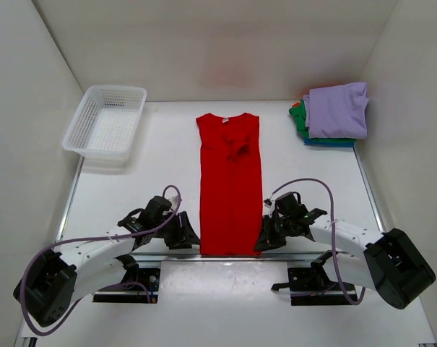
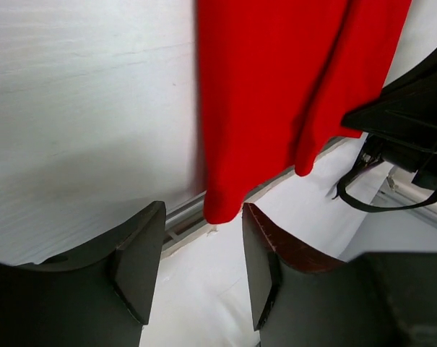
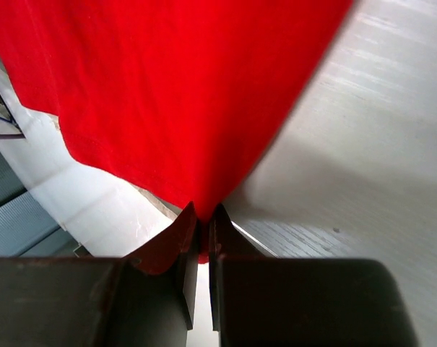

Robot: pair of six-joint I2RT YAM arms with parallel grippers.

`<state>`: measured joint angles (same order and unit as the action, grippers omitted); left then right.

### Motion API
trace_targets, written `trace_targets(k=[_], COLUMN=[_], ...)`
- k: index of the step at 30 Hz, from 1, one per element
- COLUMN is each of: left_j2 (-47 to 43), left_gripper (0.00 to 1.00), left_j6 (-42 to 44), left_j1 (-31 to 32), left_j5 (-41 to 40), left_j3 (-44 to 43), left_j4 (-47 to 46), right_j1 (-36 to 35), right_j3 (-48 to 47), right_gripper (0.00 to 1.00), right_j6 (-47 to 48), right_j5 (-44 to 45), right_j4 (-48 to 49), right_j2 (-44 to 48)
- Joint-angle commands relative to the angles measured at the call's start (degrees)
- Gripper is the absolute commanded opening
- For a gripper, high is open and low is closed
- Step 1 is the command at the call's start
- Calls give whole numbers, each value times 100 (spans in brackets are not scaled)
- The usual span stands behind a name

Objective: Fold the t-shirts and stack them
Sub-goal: Grab the bottom of the folded rectangular tshirt with both arms

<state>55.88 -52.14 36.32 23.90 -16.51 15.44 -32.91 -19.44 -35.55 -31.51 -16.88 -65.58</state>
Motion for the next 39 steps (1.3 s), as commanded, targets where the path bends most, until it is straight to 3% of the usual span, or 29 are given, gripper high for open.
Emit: trace_targets(k=[1,5,6,7,8,10,14,16,18,21,23,24,25,27,39], left_j2=[221,476,529,573,600,582,643,661,644,696,801,828,880,943,424], left_gripper=[58,52,48,32,27,27,8,22,44,54,54,49,28,0,0], left_j6=[-235,-288,-288,-305,-314,-358,-367,-420,-481,-482,-525,-499,-499,-464,-349], left_j1=[235,455,490,525,543,552,604,640,657,684,710,736,745,772,508], left_j5=[53,-43,-17,-61,-52,-79,-52,-87,-131,-158,-184,-140,-166,-192,-237], left_j3=[-97,-168,-185,-177,-177,-107,-45,-62,-54,-159,-186,-168,-168,-203,-19], left_j4=[-454,-630,-621,-630,-665,-735,-710,-753,-814,-797,-815,-876,-894,-815,-165], right_j1=[-14,-110,-85,-84,-76,-76,-67,-41,-6,-5,30,12,-31,12,136], right_j3=[-94,-130,-130,-121,-113,-103,-42,10,-50,-95,-104,-138,-130,-122,143], right_gripper=[0,0,1,0,0,0,0,0,0,0,0,0,0,0,0], right_j6=[250,224,233,250,268,303,347,365,373,400,417,426,435,452,664], right_j5=[233,233,224,233,189,171,145,136,145,92,66,83,75,101,4], right_j4=[-114,-52,-52,-26,-25,1,-17,-17,-25,-16,-51,-34,-17,-26,-368], right_j2=[-253,-437,-447,-482,-499,-534,-561,-543,-535,-587,-587,-605,-614,-622,-193])
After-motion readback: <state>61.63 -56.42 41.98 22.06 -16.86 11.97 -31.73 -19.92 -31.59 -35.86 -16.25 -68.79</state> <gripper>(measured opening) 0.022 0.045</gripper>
